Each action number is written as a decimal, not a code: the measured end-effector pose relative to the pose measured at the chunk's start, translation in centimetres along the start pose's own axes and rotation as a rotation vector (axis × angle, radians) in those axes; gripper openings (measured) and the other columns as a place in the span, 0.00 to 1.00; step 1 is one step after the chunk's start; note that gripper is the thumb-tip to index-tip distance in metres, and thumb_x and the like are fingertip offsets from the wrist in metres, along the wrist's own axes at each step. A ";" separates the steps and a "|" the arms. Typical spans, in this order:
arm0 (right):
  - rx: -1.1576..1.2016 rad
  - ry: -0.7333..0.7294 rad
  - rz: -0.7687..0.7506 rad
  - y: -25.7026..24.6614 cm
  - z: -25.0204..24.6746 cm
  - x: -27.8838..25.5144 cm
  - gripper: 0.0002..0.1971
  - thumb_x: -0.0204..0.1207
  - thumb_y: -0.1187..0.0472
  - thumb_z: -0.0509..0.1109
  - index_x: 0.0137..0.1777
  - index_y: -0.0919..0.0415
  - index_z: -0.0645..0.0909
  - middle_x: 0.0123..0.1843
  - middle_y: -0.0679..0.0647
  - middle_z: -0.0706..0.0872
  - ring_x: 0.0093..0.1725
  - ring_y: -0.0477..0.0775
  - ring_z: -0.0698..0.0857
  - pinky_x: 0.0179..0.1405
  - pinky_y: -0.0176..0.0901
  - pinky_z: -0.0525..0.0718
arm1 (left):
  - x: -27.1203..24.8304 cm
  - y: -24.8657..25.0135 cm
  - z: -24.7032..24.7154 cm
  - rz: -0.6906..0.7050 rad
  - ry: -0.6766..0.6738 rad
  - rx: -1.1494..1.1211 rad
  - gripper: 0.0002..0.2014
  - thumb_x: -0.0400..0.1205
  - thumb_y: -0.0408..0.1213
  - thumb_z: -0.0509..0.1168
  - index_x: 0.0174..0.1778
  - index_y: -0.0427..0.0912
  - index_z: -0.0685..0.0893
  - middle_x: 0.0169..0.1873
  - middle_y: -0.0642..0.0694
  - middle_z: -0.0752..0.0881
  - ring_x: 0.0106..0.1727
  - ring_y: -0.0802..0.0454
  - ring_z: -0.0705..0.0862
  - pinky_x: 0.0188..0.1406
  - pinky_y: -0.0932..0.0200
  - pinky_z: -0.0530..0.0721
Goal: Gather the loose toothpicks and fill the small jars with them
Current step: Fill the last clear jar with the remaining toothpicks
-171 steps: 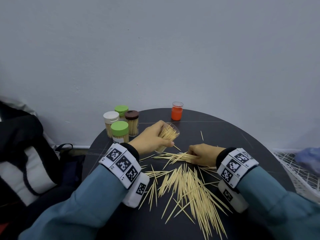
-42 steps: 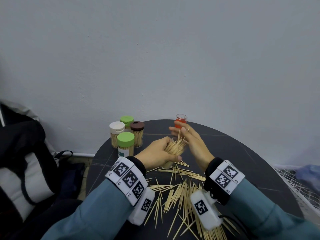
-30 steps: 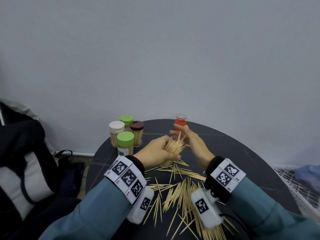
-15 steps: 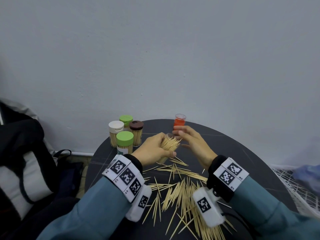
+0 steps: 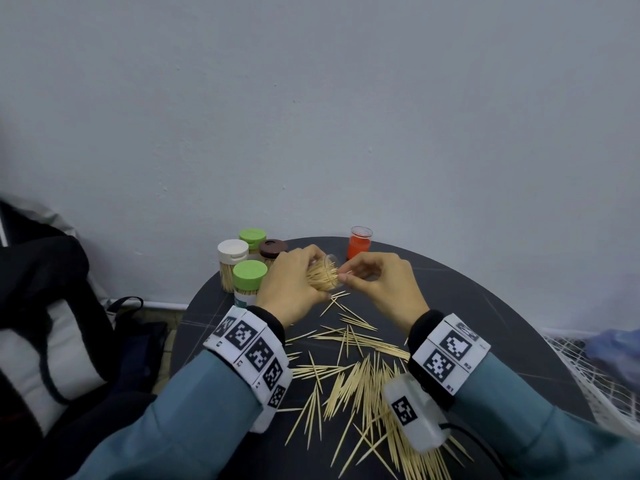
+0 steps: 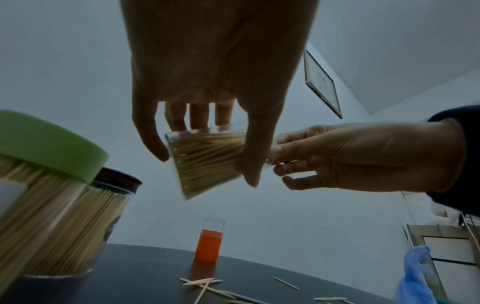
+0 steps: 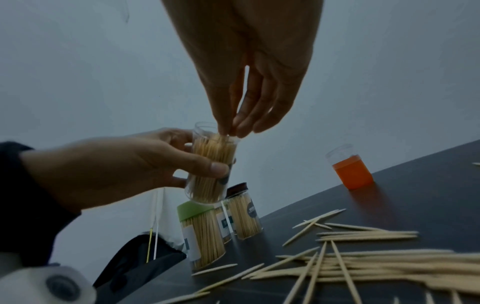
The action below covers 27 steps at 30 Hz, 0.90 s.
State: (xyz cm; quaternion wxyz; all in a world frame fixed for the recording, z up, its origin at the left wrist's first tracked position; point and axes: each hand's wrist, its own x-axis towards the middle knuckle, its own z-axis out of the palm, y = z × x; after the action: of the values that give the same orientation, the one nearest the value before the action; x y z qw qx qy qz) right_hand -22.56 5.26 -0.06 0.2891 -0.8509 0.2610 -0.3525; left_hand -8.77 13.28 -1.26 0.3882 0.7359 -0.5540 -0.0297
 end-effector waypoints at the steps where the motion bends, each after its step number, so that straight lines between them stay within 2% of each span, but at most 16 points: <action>1: 0.000 0.008 -0.011 -0.1 0.1 0.0 0.02 0.70 0.63 0.77 0.42 0.59 0.88 0.35 0.48 0.87 0.33 0.35 0.83 0.36 0.21 0.78 | 0.0 0.0 0.0 0.010 -0.018 -0.007 0.24 0.65 0.38 0.80 0.54 0.48 0.80 0.48 0.48 0.85 0.51 0.48 0.81 0.52 0.48 0.80; 6: -0.055 0.066 -0.016 -0.1 0.3 0.4 0.02 0.70 0.60 0.76 0.41 0.52 0.88 0.36 0.46 0.88 0.36 0.39 0.84 0.37 0.29 0.80 | -0.1 0.1 0.1 0.027 -0.105 -0.060 0.23 0.64 0.37 0.81 0.53 0.46 0.81 0.44 0.49 0.86 0.48 0.49 0.83 0.49 0.50 0.82; 11: 0.049 -0.049 -0.053 -0.7 0.3 -0.1 0.05 0.72 0.63 0.74 0.47 0.59 0.89 0.35 0.38 0.85 0.36 0.30 0.83 0.38 0.21 0.77 | 0.0 -0.4 -0.2 -0.021 -0.028 -0.054 0.22 0.65 0.39 0.80 0.52 0.47 0.81 0.43 0.50 0.85 0.45 0.51 0.83 0.46 0.54 0.81; 14: 0.067 -0.001 -0.046 -0.8 0.2 -0.1 0.05 0.70 0.64 0.77 0.45 0.61 0.87 0.35 0.43 0.87 0.35 0.30 0.84 0.37 0.19 0.77 | 0.0 -0.3 -0.1 -0.022 -0.053 -0.085 0.22 0.65 0.39 0.81 0.51 0.46 0.81 0.43 0.50 0.85 0.44 0.52 0.83 0.45 0.56 0.80; 16: 0.005 0.038 -0.042 -0.5 0.2 0.1 0.04 0.69 0.61 0.78 0.40 0.56 0.85 0.35 0.42 0.86 0.34 0.32 0.83 0.38 0.21 0.77 | -0.1 -0.2 -0.1 -0.016 -0.072 -0.098 0.21 0.65 0.40 0.81 0.51 0.47 0.81 0.41 0.52 0.84 0.42 0.53 0.82 0.42 0.58 0.78; 17: -0.049 0.047 -0.043 -0.4 0.2 0.1 0.05 0.68 0.58 0.78 0.38 0.52 0.84 0.35 0.41 0.85 0.35 0.34 0.83 0.40 0.24 0.78 | -0.2 -0.1 0.0 -0.010 -0.078 -0.099 0.21 0.65 0.40 0.81 0.51 0.47 0.81 0.41 0.52 0.84 0.42 0.53 0.82 0.42 0.58 0.78; 20: -0.155 0.089 -0.025 0.1 0.4 0.3 0.09 0.67 0.51 0.77 0.30 0.42 0.79 0.37 0.41 0.83 0.39 0.40 0.80 0.51 0.52 0.81 | -0.2 0.0 0.0 0.016 -0.095 -0.112 0.23 0.65 0.39 0.81 0.54 0.45 0.82 0.44 0.50 0.86 0.44 0.54 0.82 0.44 0.58 0.78; 21: -0.166 0.112 -0.014 0.2 0.4 0.4 0.11 0.66 0.50 0.77 0.28 0.40 0.78 0.37 0.41 0.83 0.40 0.40 0.80 0.53 0.59 0.80 | -0.3 0.1 0.0 0.025 -0.106 -0.116 0.23 0.66 0.39 0.80 0.55 0.45 0.82 0.44 0.50 0.86 0.45 0.54 0.82 0.44 0.59 0.78; 24: -0.192 0.102 -0.011 0.3 0.2 0.5 0.12 0.66 0.49 0.77 0.27 0.37 0.78 0.35 0.39 0.82 0.39 0.41 0.79 0.56 0.63 0.77 | -0.2 0.2 0.1 0.036 -0.110 -0.095 0.23 0.66 0.39 0.80 0.54 0.46 0.82 0.46 0.49 0.86 0.47 0.53 0.83 0.47 0.57 0.79; 27: -0.242 -0.022 -0.015 0.2 -0.1 0.5 0.07 0.68 0.48 0.75 0.32 0.38 0.81 0.36 0.39 0.81 0.39 0.41 0.76 0.59 0.57 0.73 | -0.1 0.0 0.1 0.002 -0.063 -0.065 0.22 0.65 0.39 0.81 0.52 0.49 0.81 0.45 0.51 0.85 0.47 0.51 0.82 0.48 0.52 0.81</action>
State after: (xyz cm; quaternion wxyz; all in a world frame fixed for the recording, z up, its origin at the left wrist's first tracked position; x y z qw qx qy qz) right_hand -22.39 4.77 0.03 0.1843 -0.8854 0.2922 -0.3112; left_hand -8.88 13.35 -1.38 0.3945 0.7211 -0.5652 -0.0704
